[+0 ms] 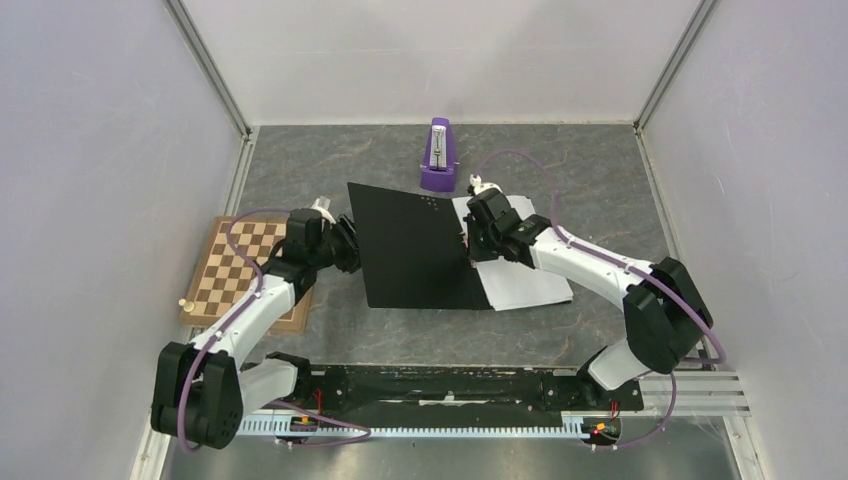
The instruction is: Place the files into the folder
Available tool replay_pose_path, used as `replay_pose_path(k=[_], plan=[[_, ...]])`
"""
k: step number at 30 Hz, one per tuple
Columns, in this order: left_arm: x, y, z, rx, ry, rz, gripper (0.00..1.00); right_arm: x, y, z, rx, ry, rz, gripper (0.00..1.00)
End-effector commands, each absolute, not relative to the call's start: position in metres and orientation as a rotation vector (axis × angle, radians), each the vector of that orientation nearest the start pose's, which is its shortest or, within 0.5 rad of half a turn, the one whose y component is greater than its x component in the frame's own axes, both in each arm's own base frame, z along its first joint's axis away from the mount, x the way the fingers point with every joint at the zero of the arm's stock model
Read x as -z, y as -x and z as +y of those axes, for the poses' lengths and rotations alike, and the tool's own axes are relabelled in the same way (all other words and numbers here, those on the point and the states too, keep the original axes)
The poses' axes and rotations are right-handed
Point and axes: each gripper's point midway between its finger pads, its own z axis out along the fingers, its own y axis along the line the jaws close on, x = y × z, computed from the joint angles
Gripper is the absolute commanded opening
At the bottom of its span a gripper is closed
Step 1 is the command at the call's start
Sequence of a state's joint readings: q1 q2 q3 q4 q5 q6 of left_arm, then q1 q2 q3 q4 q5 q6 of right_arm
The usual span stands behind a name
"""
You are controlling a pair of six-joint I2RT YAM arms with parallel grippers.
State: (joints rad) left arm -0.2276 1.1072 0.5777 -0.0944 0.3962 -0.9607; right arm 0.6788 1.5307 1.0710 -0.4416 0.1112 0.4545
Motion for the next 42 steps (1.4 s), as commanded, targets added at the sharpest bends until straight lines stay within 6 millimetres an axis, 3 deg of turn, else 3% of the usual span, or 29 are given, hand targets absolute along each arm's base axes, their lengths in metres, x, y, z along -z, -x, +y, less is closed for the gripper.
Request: replay_pose_path(k=[1,4,9,11,14,20,24,32,36,42], plan=[[-0.151,-0.285,-0.19,1.132,0.425,2.274,0.5,-0.111,-0.299,0.289,-0.603,0.164,2.385,0.0],[-0.148,-0.283,-0.199,1.097,0.375,2.315,0.5,-0.094,-0.285,0.313,-0.669,0.141,2.402,0.0],[-0.144,-0.283,-0.198,1.038,0.377,2.342,0.5,-0.069,-0.267,0.343,-0.767,0.116,2.436,0.0],[-0.145,-0.283,-0.197,1.017,0.371,2.35,0.5,-0.072,-0.268,0.354,-0.808,0.12,2.417,0.02],[-0.148,-0.285,-0.195,0.984,0.361,2.352,0.5,-0.079,-0.265,0.363,-0.854,0.145,2.412,0.17],[-0.159,-0.287,-0.202,0.999,0.317,2.345,0.5,-0.112,-0.267,0.357,-0.862,0.15,2.346,0.4],[-0.169,-0.284,-0.217,1.023,0.26,2.344,0.5,-0.132,-0.271,0.332,-0.791,0.103,2.293,0.51],[-0.179,-0.276,-0.267,1.056,0.144,2.363,0.5,-0.189,-0.293,0.222,-0.537,-0.067,2.119,0.76],[-0.169,-0.27,-0.301,1.088,0.101,2.397,0.5,-0.219,-0.293,0.183,-0.392,-0.09,2.04,0.87],[-0.139,-0.254,-0.35,1.071,0.002,2.482,0.52,-0.23,-0.292,0.155,-0.242,-0.077,2.015,0.93]])
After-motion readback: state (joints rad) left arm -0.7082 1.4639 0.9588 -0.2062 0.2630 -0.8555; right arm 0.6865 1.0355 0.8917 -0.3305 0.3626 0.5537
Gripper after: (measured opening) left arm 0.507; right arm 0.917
